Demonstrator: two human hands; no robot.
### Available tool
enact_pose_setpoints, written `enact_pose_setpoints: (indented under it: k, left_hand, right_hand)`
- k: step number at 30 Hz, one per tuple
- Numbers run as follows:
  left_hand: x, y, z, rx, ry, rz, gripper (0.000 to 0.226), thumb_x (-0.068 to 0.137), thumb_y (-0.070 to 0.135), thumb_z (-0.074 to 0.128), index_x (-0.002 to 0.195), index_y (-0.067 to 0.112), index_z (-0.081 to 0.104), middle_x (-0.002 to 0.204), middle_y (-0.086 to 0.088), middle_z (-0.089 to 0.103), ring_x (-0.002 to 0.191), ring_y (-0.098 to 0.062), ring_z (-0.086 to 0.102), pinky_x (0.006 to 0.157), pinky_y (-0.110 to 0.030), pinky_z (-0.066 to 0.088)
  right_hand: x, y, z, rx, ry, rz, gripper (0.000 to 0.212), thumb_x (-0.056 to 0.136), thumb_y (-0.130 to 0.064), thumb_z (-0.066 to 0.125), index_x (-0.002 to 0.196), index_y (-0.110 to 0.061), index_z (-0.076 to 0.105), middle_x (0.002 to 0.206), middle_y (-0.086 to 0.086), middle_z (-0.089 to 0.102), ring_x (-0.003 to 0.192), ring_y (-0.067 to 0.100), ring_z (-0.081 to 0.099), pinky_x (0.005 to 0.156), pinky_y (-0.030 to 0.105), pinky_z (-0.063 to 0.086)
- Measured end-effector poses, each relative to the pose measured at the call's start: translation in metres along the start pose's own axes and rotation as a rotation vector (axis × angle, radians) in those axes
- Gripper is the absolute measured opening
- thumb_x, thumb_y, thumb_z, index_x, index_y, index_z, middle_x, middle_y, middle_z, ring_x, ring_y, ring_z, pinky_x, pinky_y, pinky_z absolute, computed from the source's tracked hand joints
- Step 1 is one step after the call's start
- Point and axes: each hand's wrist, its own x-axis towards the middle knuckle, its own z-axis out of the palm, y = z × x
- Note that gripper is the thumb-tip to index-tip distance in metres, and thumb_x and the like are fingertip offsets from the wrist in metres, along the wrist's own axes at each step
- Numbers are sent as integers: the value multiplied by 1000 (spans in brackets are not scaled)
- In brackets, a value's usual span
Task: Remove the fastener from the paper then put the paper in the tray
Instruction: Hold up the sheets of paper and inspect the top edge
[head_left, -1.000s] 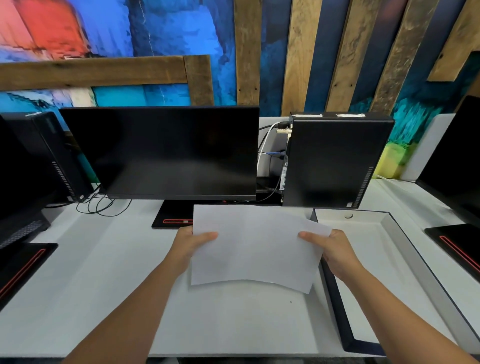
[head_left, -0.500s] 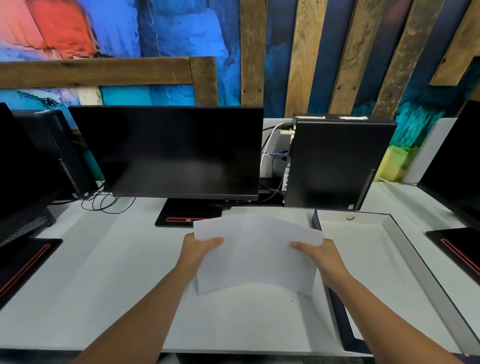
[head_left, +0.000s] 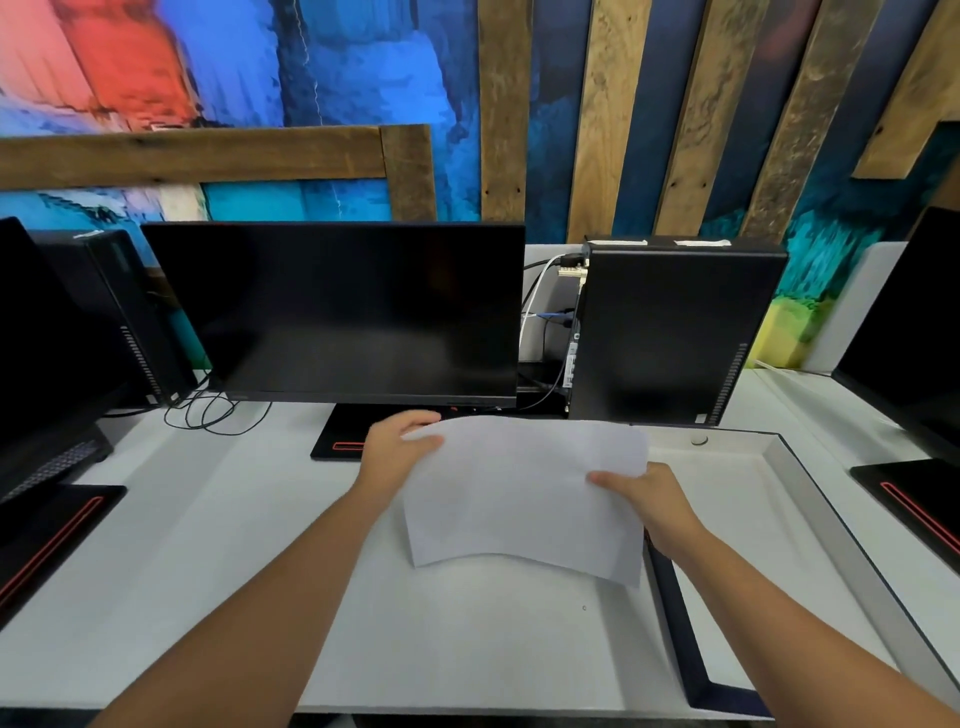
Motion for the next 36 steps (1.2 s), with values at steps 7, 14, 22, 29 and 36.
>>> enact_pose_setpoints:
  k: [7, 14, 22, 29, 36]
  left_hand:
    - [20, 47, 11, 771, -458, 165, 19, 76, 20, 67, 94, 25, 74, 85, 9, 72, 82, -9, 66, 76, -27, 54]
    - [8, 53, 47, 850, -601, 140, 25, 80, 28, 71, 96, 10, 73, 90, -5, 71, 82, -21, 65, 72, -30, 52]
    - [0, 33, 19, 280, -411, -61, 14, 79, 22, 75, 90, 13, 75, 90, -8, 75, 82, -24, 72, 76, -34, 56]
    - [-21, 2, 22, -141, -318, -161, 20, 79, 14, 75, 99, 11, 73, 95, -7, 76, 89, -27, 72, 75, -35, 57]
    - [-30, -6, 32, -266, -211, -199, 26, 73, 7, 79, 97, 13, 71, 100, -9, 74, 94, -27, 71, 86, -40, 56]
  right_hand:
    - [4, -31, 2, -169, -112, -53, 14, 72, -13, 78, 85, -13, 71, 87, 5, 73, 74, 20, 70, 60, 26, 52]
    - [3, -51, 11, -297, -178, -105, 22, 72, -19, 78, 92, -17, 72, 89, 0, 74, 79, 18, 70, 63, 25, 51]
    - [10, -51, -32, -245, -137, -105, 9, 73, -16, 78, 74, -9, 73, 82, 7, 73, 73, 20, 69, 68, 28, 57]
    - [0, -44, -18, 282, -160, -33, 19, 81, -4, 65, 99, 1, 69, 104, 17, 71, 91, 30, 69, 78, 34, 58]
    - [-11, -49, 24, 295, -70, -134, 33, 70, -4, 77, 102, -6, 69, 101, 8, 73, 91, 26, 70, 80, 39, 55]
